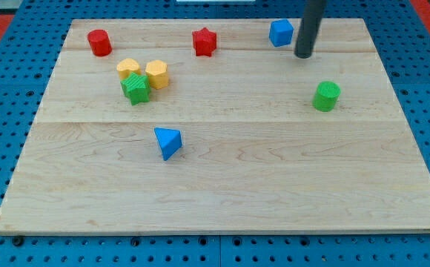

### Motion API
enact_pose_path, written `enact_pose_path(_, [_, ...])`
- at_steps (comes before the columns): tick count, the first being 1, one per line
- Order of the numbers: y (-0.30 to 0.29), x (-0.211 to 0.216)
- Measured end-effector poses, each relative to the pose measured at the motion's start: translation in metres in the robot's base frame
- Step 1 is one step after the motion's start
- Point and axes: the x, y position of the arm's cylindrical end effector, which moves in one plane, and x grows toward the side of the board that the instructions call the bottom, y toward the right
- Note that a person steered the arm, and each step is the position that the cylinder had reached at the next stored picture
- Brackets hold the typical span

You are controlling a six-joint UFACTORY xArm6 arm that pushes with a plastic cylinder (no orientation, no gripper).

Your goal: Move the blue cube horizontally to the red star

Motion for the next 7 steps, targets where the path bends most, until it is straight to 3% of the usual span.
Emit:
enact_pose_path(1, [-0.061,-0.006])
enact_pose_path(3, [-0.054,-0.086])
enact_pose_path(7, [0.002,-0.077])
